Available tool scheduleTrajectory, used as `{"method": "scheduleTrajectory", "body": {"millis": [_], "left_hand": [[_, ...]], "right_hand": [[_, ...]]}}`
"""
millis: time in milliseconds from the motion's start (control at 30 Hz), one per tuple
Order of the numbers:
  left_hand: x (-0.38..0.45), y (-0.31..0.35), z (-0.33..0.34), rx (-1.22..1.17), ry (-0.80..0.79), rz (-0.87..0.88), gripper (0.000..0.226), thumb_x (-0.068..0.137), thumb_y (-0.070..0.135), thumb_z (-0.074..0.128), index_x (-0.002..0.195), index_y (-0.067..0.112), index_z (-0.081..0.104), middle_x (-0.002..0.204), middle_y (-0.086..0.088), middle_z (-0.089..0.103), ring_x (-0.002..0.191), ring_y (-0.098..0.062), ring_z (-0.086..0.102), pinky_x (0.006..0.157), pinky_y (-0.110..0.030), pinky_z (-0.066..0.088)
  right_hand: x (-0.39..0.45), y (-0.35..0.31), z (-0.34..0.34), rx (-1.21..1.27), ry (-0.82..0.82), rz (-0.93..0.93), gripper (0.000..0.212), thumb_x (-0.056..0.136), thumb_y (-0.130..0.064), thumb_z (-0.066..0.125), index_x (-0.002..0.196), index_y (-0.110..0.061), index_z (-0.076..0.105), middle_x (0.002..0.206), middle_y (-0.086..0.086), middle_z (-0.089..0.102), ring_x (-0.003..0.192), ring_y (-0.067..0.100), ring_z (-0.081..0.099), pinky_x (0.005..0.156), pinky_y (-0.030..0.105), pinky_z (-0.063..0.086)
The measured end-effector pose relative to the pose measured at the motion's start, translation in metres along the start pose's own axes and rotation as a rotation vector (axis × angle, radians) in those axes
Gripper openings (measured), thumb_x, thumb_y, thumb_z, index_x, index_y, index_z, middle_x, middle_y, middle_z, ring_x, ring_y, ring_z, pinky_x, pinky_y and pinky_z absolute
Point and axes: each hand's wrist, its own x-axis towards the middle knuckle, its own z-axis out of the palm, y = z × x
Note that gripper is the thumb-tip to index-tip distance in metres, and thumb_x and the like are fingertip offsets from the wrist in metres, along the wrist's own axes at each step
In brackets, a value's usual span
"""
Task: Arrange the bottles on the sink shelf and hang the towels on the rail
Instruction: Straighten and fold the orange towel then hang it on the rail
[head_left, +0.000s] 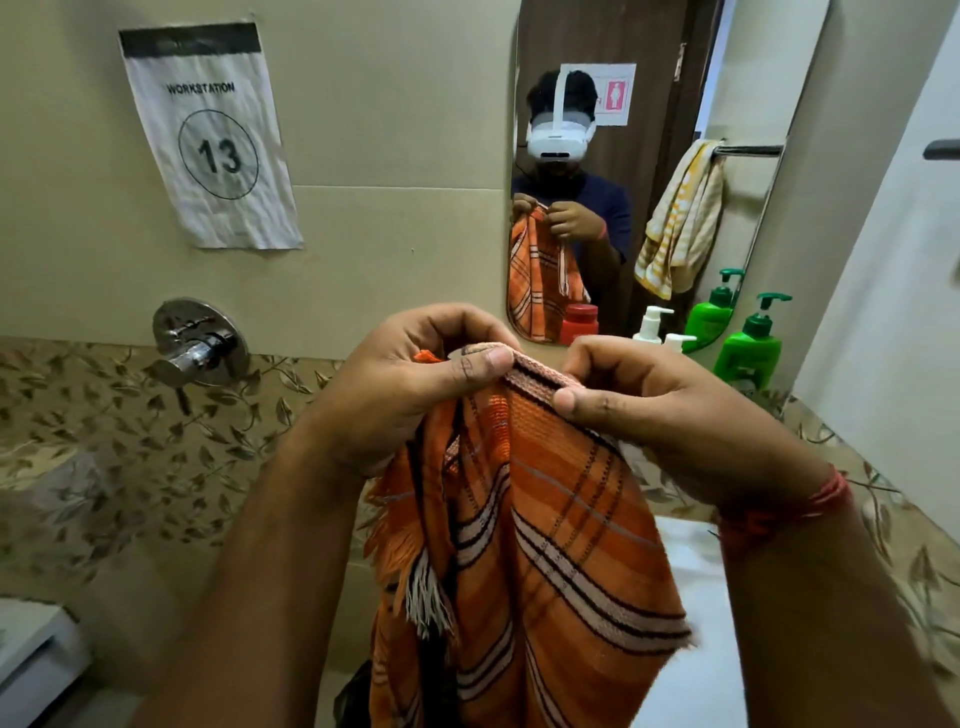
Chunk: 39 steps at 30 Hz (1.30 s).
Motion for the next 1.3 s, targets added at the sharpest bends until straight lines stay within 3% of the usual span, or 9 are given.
{"method": "scheduleTrajectory", "body": {"millis": [100,267,400,533,600,800,1000,1167,1300], "left_hand": [[0.000,-0.001,0.000,-0.019,0.013,0.013,0.007,0.083,0.010,0.066,0.084,0.012,0.073,0.076,-0.003,0.069,0.067,-0.012,0.067,0.060,-0.021,0.055],[0.003,-0.003,-0.007,-0.124,0.199,0.062,0.010,0.083,0.010,0.064,0.083,0.015,0.073,0.076,-0.001,0.071,0.066,-0.012,0.069,0.060,-0.022,0.057],[0.003,-0.004,-0.012,-0.230,0.285,0.072,0.009,0.082,0.008,0.062,0.087,0.012,0.069,0.073,0.000,0.071,0.063,-0.011,0.069,0.059,-0.021,0.058],[0.003,-0.007,-0.007,-0.165,0.133,0.060,0.007,0.079,0.010,0.071,0.085,0.013,0.074,0.078,-0.003,0.071,0.068,-0.013,0.070,0.064,-0.023,0.059],[0.003,-0.008,-0.001,-0.094,0.065,0.069,0.010,0.079,0.010,0.073,0.084,0.018,0.076,0.079,0.000,0.071,0.070,-0.011,0.070,0.065,-0.021,0.058],[0.002,-0.004,0.002,0.004,-0.032,0.088,0.023,0.083,0.005,0.066,0.093,0.022,0.076,0.092,0.001,0.069,0.074,-0.013,0.069,0.065,-0.023,0.057],[-0.002,-0.004,-0.003,0.031,0.018,0.078,0.023,0.081,0.008,0.068,0.092,0.026,0.077,0.091,0.003,0.068,0.072,-0.012,0.067,0.064,-0.022,0.058],[-0.002,-0.006,-0.006,-0.014,0.113,0.105,0.028,0.079,0.002,0.067,0.089,0.025,0.078,0.087,0.008,0.068,0.071,-0.008,0.067,0.064,-0.018,0.057],[0.000,-0.008,-0.006,-0.022,0.114,0.102,0.026,0.078,0.002,0.068,0.088,0.024,0.078,0.085,0.007,0.068,0.071,-0.009,0.067,0.065,-0.019,0.057]], "right_hand": [[-0.001,0.006,0.000,0.265,-0.071,0.060,0.018,0.080,-0.020,0.072,0.084,-0.012,0.057,0.081,0.007,0.056,0.070,0.015,0.057,0.054,0.019,0.048],[-0.009,0.020,-0.014,0.354,-0.234,0.140,0.035,0.075,-0.017,0.084,0.099,-0.011,0.059,0.096,0.012,0.063,0.085,0.022,0.064,0.073,0.030,0.057],[-0.014,0.012,-0.023,0.115,-0.114,0.283,0.048,0.078,-0.013,0.076,0.122,-0.012,0.056,0.115,0.011,0.071,0.105,0.028,0.070,0.083,0.037,0.060],[-0.010,-0.001,-0.018,-0.225,-0.057,0.238,0.050,0.079,-0.052,0.070,0.123,-0.031,0.063,0.116,-0.003,0.071,0.108,0.024,0.068,0.096,0.045,0.055],[-0.004,-0.003,-0.008,-0.077,-0.039,0.182,0.053,0.078,-0.055,0.063,0.122,-0.025,0.066,0.113,0.005,0.071,0.104,0.034,0.067,0.086,0.047,0.053],[0.006,0.005,0.011,0.305,-0.076,0.097,0.017,0.082,-0.011,0.069,0.099,-0.008,0.065,0.098,0.013,0.066,0.091,0.023,0.066,0.077,0.029,0.058],[0.001,0.015,0.006,0.568,-0.121,0.090,0.029,0.070,-0.019,0.087,0.083,-0.013,0.062,0.086,0.014,0.060,0.065,0.018,0.064,0.056,0.024,0.056],[-0.010,0.015,-0.005,0.401,-0.104,0.171,0.036,0.077,-0.020,0.082,0.105,-0.005,0.066,0.096,0.017,0.066,0.079,0.023,0.069,0.065,0.027,0.060],[-0.013,0.013,-0.009,0.330,0.044,0.109,0.036,0.076,-0.030,0.081,0.096,-0.004,0.066,0.086,0.015,0.064,0.073,0.021,0.065,0.063,0.027,0.056]]}}
